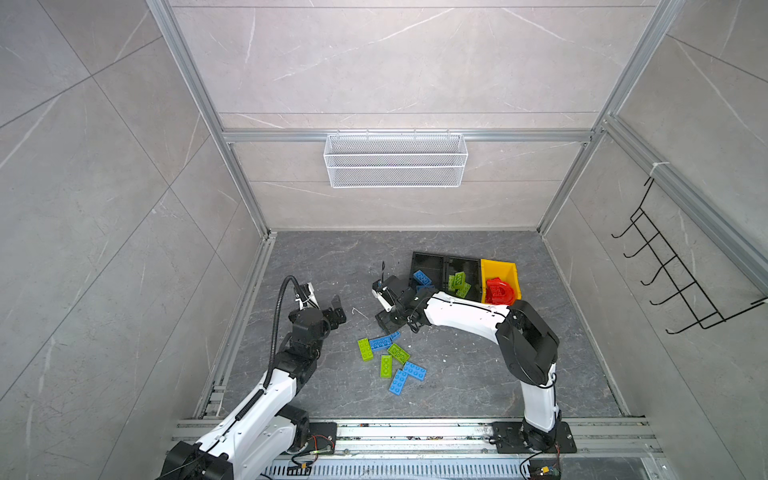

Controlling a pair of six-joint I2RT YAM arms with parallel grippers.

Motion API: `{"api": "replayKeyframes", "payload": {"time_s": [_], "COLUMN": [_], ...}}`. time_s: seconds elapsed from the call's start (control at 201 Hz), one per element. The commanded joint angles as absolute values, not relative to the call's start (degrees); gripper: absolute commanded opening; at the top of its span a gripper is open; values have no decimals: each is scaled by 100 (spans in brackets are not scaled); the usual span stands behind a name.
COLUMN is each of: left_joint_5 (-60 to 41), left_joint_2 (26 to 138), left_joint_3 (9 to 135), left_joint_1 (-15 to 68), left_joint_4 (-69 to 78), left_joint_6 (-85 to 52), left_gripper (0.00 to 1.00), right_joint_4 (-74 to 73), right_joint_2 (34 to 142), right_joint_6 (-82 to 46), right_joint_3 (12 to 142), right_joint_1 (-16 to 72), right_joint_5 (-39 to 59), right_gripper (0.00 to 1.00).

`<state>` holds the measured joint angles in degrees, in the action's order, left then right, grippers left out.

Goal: Sort the legos into containers by color
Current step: 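Move the right gripper back to the pile over another light-blue brick, then grasp the light-blue brick with the right gripper and carry it to the black bin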

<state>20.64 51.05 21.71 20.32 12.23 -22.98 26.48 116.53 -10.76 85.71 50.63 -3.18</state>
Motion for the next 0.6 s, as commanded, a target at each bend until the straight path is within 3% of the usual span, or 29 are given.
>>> {"api": "replayKeyframes", "payload": {"time_s": [0.0,0.249,0.592], "left_joint_5": [2042,2031,2063], "left_joint_2": [5106,5072,5089], "left_joint_3": [2227,2225,2234], "left_joint_1": [2013,2017,2013], "left_joint_4": [1408,1395,1397], "left_joint_6": [-2362,-2356,-2344], "left_gripper": [99,99,99], "right_joint_4": [2953,3075,3116], "right_joint_2": [11937,12272,12335], "right_joint_6": [-1168,-1107,-1181], "right_joint_3": [8828,9110,9146], "right_joint_1": [5089,5088,5085], "right_joint_5": [-537,-413,-545], "right_gripper": [65,61,44]}}
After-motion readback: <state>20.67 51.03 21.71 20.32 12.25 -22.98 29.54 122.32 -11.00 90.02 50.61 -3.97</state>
